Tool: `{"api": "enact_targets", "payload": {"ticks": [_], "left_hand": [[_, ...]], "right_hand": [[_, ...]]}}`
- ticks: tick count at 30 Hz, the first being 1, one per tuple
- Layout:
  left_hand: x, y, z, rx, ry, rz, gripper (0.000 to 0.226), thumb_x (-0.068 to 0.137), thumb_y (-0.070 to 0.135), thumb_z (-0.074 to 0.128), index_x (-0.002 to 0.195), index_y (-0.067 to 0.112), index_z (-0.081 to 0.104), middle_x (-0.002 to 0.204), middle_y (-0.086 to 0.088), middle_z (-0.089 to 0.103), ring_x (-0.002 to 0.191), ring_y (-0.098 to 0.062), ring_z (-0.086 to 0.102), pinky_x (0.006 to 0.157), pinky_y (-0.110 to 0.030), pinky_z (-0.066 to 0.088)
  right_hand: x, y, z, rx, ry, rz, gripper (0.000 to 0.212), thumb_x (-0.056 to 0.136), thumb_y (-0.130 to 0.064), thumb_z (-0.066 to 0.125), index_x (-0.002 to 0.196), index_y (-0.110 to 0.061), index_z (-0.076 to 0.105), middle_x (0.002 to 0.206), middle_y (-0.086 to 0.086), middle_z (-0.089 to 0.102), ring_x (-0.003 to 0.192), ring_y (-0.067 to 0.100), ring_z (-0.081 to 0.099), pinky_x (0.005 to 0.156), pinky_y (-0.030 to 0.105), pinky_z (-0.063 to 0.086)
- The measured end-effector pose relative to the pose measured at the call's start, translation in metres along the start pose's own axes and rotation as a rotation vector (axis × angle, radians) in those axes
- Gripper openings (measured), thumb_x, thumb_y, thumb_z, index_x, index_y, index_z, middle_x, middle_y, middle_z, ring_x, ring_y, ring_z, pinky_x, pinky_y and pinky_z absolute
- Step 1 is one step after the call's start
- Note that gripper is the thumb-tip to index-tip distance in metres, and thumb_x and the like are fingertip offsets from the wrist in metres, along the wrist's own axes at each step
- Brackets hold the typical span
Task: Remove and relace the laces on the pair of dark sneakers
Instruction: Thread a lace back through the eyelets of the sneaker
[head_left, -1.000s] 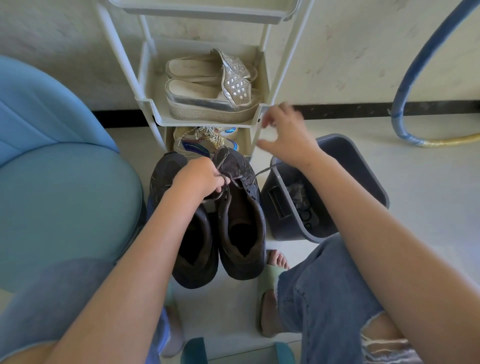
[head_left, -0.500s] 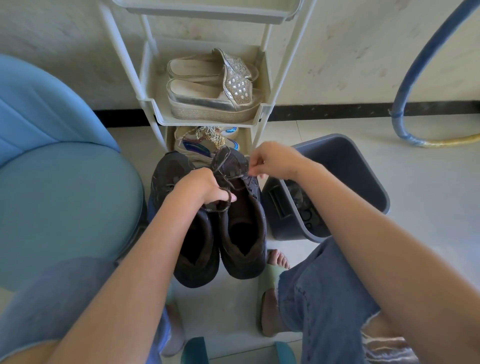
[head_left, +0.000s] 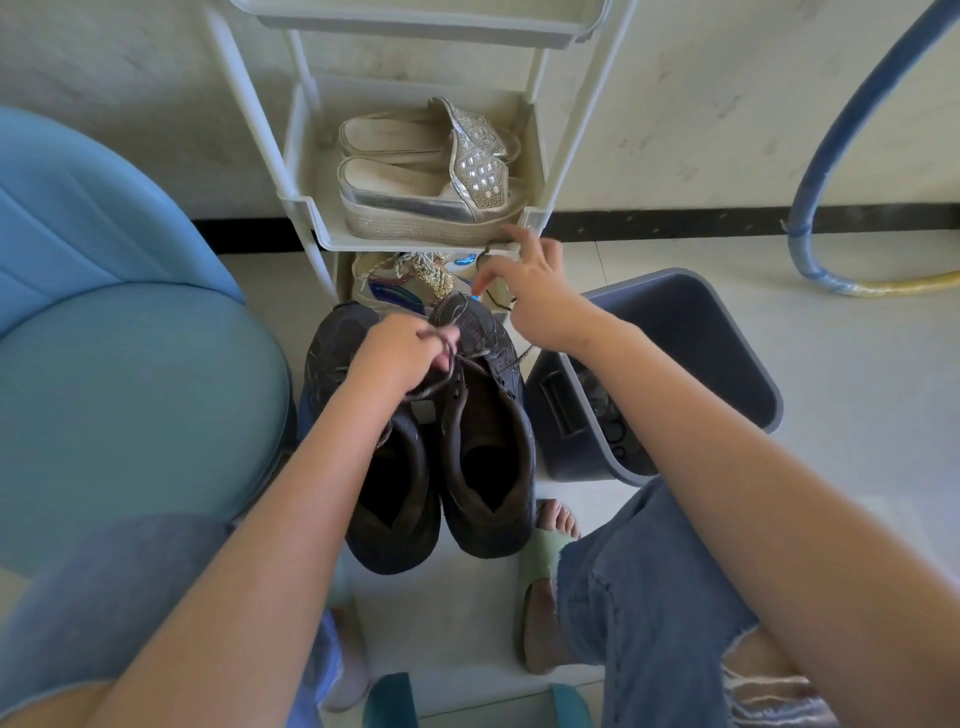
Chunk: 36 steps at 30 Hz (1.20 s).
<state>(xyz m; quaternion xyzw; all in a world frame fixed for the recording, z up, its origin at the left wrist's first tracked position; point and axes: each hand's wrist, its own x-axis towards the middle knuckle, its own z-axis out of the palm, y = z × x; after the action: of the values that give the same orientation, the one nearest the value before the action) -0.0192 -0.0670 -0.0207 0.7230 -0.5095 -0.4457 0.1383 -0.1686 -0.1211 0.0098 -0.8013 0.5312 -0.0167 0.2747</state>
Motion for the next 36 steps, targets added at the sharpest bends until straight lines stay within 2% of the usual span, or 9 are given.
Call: {"api": "enact_targets", "payload": {"ticks": [4,14,18,22,24,27,31,33,36], "left_hand": [[0.005,0.007,0.002,-0.475,0.020,0.044,0.027,0.094,0.032,0.056,0.102,0.011,0.070,0.088,-0.010,0.066,0.037,-0.003,0.033,0.034,-0.014,0.021],[0.006,0.003,0.007,-0.529,-0.043,0.001,0.023,0.081,0.023,0.073,0.103,0.016,0.071,0.058,0.003,0.047,0.046,-0.008,0.031,0.037,-0.013,0.021],[0.004,0.004,0.007,-0.466,0.029,0.009,0.017,0.083,0.015,0.068,0.099,0.012,0.073,0.054,-0.001,0.046,0.047,-0.010,0.032,0.037,-0.012,0.023],[0.003,0.003,0.004,-0.440,0.164,-0.028,0.015,0.082,0.022,0.071,0.091,0.009,0.074,0.045,0.004,0.044,0.038,-0.006,0.035,0.035,-0.012,0.025],[0.003,0.002,0.006,-0.476,0.147,-0.065,0.019,0.083,0.024,0.072,0.088,0.007,0.074,0.042,0.004,0.039,0.029,-0.004,0.028,0.032,-0.012,0.021],[0.002,0.002,0.008,-0.525,0.064,-0.070,0.011,0.083,0.023,0.071,0.084,0.012,0.075,0.063,-0.006,0.051,0.037,-0.006,0.022,0.035,-0.015,0.015],[0.007,-0.008,-0.003,-0.533,0.158,-0.111,0.013,0.088,0.015,0.064,0.092,0.009,0.074,0.090,-0.013,0.072,0.040,-0.006,0.030,0.032,-0.013,0.019],[0.009,-0.010,-0.009,-0.492,0.172,-0.107,0.019,0.091,0.018,0.059,0.093,0.005,0.073,0.091,-0.012,0.073,0.031,-0.003,0.029,0.030,-0.013,0.020],[0.011,-0.008,-0.007,-0.381,0.150,-0.086,0.028,0.095,0.027,0.055,0.090,0.006,0.072,0.083,-0.008,0.074,0.028,-0.002,0.032,0.030,-0.012,0.022]], "right_hand": [[0.009,0.000,0.022,0.096,-0.215,0.005,0.041,0.088,0.009,0.036,0.120,-0.012,0.052,0.133,0.009,0.040,0.128,0.029,0.026,0.109,0.042,0.022],[0.010,0.005,0.023,0.222,-0.338,0.033,0.030,0.091,-0.002,0.035,0.109,-0.024,0.045,0.106,0.008,0.043,0.099,0.025,0.042,0.077,0.033,0.036],[0.007,0.000,0.021,0.211,-0.378,-0.021,0.040,0.090,0.004,0.035,0.126,-0.013,0.045,0.106,0.005,0.043,0.105,0.022,0.038,0.097,0.041,0.036],[0.013,0.003,0.015,0.103,-0.133,-0.035,0.055,0.087,-0.005,0.049,0.137,-0.028,0.044,0.152,0.002,0.027,0.141,0.027,0.016,0.116,0.052,0.013],[0.014,0.005,0.009,0.236,0.049,-0.044,0.049,0.087,0.001,0.046,0.128,-0.023,0.055,0.144,0.003,0.044,0.134,0.024,0.036,0.113,0.047,0.030],[0.009,0.007,0.011,0.363,-0.110,-0.086,0.039,0.087,0.012,0.043,0.109,-0.010,0.067,0.108,0.001,0.067,0.100,0.010,0.062,0.096,0.025,0.049],[0.012,0.022,0.010,0.427,-0.044,0.076,0.031,0.089,0.012,0.043,0.105,-0.002,0.066,0.100,0.004,0.066,0.083,0.005,0.061,0.074,0.010,0.051],[0.014,0.037,0.001,0.529,-0.004,0.263,0.020,0.093,0.005,0.047,0.104,-0.001,0.063,0.096,0.009,0.064,0.072,0.010,0.060,0.065,0.019,0.055],[0.006,0.051,-0.001,0.450,-0.265,0.556,0.030,0.100,-0.012,0.044,0.113,0.012,0.056,0.075,0.015,0.062,0.057,0.019,0.058,0.052,0.023,0.054]]}}
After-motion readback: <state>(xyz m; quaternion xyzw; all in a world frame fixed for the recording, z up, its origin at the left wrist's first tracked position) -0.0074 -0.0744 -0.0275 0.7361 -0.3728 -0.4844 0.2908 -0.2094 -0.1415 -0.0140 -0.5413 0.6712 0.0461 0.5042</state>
